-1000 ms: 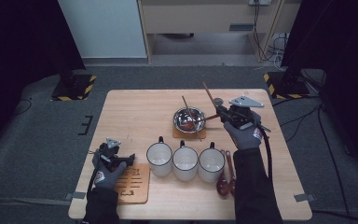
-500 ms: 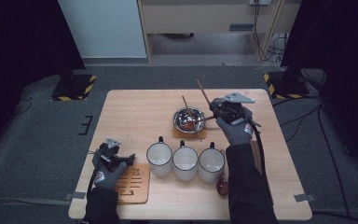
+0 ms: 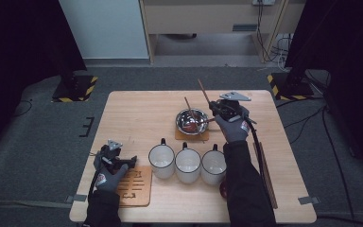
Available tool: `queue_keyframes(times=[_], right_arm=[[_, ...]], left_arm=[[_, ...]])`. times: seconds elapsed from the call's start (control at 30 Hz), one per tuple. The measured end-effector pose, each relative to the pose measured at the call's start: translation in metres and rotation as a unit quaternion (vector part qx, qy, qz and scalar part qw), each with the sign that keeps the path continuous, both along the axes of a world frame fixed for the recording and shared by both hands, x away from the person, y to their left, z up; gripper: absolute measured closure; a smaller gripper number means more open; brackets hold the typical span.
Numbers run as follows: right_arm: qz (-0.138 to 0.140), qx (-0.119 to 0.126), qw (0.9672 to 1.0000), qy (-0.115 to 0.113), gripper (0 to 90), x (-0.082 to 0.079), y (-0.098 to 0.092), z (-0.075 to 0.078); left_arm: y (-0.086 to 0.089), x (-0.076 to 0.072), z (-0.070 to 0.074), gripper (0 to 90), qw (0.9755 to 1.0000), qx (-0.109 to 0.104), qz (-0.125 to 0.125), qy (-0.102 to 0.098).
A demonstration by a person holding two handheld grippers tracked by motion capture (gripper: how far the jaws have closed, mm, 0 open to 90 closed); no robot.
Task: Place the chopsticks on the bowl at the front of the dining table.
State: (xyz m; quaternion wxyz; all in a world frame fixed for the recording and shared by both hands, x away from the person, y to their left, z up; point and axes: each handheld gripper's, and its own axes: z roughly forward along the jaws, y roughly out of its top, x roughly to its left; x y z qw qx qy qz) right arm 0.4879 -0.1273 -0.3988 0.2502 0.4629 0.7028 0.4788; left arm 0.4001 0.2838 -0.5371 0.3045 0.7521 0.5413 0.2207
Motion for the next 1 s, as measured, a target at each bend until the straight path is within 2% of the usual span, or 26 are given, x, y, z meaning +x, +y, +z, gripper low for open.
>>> queue_keyframes(times=[0.13,0.23,0.43,0.53,0.6,0.8,1.0], right_arm=[[0.000,0.003,1.0000,0.006,84.4,0.007,0.009,-0.004],[0.001,-0.005,1.0000,0.002,84.4,0.011,0.016,-0.001],[-0.003,-0.002,1.0000,0.002,84.4,0.013,0.021,0.000],[-0.009,-0.008,0.9999,0.003,84.4,0.017,0.023,-0.005],[-0.015,-0.001,0.9999,0.001,84.4,0.019,0.022,-0.008],[-0.016,0.005,0.9997,0.017,84.4,0.029,0.030,-0.021],[-0.020,-0.002,0.9994,0.027,84.3,0.035,0.033,-0.030]], left_arm=[[0.000,0.000,0.000,0.0,1.0000,0.000,0.000,0.000],[0.000,0.000,0.000,0.0,1.0000,0.000,0.000,0.000],[0.000,0.000,0.000,0.0,1.0000,0.000,0.000,0.000],[0.000,0.000,0.000,0.0,1.0000,0.000,0.000,0.000],[0.000,0.000,0.000,0.0,1.0000,0.000,0.000,0.000],[0.000,0.000,0.000,0.0,1.0000,0.000,0.000,0.000],[0.000,0.000,0.000,0.0,1.0000,0.000,0.000,0.000]])
